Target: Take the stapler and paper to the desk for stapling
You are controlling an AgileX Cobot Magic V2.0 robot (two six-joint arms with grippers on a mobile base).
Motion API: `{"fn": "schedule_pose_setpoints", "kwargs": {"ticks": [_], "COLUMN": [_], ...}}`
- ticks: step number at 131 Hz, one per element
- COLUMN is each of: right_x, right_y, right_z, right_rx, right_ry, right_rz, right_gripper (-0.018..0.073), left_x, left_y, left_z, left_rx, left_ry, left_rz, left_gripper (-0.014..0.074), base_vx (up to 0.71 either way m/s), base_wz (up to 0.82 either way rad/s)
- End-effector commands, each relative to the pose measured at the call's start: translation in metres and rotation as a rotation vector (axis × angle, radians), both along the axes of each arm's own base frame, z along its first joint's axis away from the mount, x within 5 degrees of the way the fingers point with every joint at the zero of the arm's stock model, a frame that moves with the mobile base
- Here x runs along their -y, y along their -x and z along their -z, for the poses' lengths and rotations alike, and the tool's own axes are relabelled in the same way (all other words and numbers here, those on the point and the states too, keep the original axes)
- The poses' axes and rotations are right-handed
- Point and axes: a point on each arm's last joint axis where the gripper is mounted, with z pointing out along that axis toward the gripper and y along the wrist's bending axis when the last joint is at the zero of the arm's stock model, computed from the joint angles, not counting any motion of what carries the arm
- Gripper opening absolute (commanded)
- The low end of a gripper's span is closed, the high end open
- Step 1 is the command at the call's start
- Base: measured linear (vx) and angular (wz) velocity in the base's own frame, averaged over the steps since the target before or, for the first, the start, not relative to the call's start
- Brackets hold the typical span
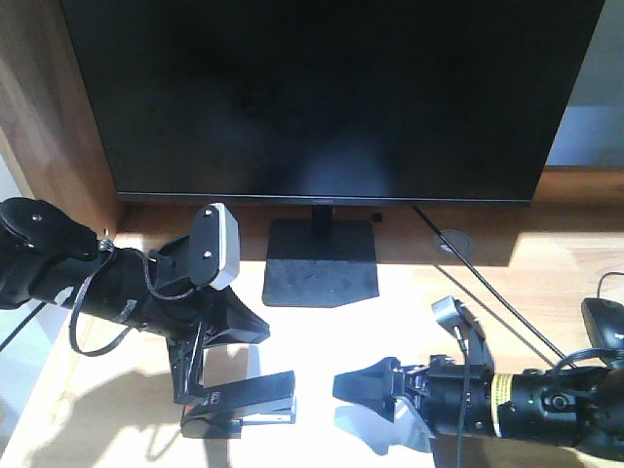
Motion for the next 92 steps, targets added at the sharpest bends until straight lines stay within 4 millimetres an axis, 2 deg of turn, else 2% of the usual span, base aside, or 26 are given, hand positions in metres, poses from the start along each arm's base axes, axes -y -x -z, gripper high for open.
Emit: {"fn": "schedule_pose_setpoints", "kwargs": {"ticks": [1, 35, 56, 72, 92], "right_x": [0.003, 0.025, 0.041, 0.055, 0.07], "right_y": [-0.003, -0.002, 0.002, 0.006, 0.015], "right_z": [-0.02, -0.042, -0.063, -0.082, -0.104], "right_rx": [0.106, 0.24, 0.342, 0.427, 0.519], "right_ry": [0.049, 0.348, 0.513, 0.632, 0.734], "right_rz": [-0.005, 0.074, 0.152, 0.24, 0.345], "right_gripper": [0.0615, 0.0603, 0.056, 0.048, 0.0311], "left_x": [0.004, 0.002, -0.007, -0.018, -0.032], "left_y": [0.002, 0.001, -0.004, -0.007, -0.008], "left_z": [-0.02, -0.019, -0.019, -0.027, -0.045], "left_rx": [0.018, -0.017, -0.009, 0.044, 0.103], "left_ry": [0.067, 0.05, -0.027, -0.093, -0.105], "left_rz": [-0.02, -0.078, -0.207, -0.33, -0.509], "left_gripper": [-0.0006, -0.0006, -0.0006, -0.0006, -0.0006], "base_vx": [0.0, 0.0, 0.0, 0.0, 0.0], "base_wz": [0.0, 0.0, 0.0, 0.0, 0.0]}}
